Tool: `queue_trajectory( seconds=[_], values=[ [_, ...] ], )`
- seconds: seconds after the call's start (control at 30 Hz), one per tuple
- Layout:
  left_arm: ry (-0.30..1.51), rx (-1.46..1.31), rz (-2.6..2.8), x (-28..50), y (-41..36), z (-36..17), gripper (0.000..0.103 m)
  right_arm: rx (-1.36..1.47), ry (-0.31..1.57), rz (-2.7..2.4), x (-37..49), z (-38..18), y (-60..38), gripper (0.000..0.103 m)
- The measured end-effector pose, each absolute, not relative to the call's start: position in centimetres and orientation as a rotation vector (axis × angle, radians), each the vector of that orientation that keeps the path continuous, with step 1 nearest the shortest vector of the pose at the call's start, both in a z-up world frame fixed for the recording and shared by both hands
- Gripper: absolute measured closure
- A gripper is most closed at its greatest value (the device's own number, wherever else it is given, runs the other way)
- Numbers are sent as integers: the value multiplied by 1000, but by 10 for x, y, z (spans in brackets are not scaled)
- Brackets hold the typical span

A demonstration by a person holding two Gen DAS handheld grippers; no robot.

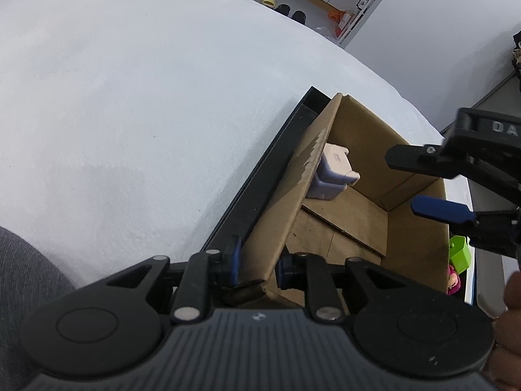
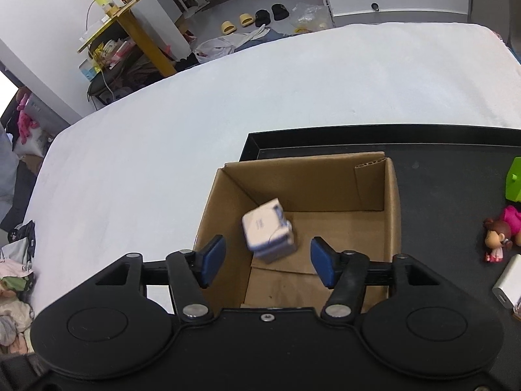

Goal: Organize rigid objects
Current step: 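Open the right gripper to drop the cube toy into the box, then move the right tool back over the tray toward the blue mug figure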

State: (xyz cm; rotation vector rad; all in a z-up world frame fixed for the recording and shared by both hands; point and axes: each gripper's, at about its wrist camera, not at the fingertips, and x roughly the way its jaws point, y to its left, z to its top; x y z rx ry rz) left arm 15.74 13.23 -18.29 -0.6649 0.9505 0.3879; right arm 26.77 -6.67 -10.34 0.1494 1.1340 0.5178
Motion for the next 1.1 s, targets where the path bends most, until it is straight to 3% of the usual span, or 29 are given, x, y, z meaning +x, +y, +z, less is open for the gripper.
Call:
queue_trajectory(
  seconds=[0.1, 0.17, 0.43, 0.57, 0.7, 1.1],
  values=[
    [954, -654, 388, 159, 131, -182, 84, 143, 1129, 517, 262, -98, -71, 40],
    [954, -650, 391, 159, 129, -181, 84, 132, 1128, 501, 261, -96, -72, 31],
    [958, -663, 387, 159, 132, -182, 84, 123, 1112, 471, 255, -87, -90, 22],
    [954, -658, 392, 159, 132, -182, 84, 117, 1095, 483, 250, -80, -99, 7],
    [957, -648, 395, 159, 131, -181, 84, 112, 1074, 480, 246, -74, -110, 0],
    [959, -633, 396, 161, 126, -180, 84, 160, 1060, 442, 246, -65, -154, 0]
  ],
)
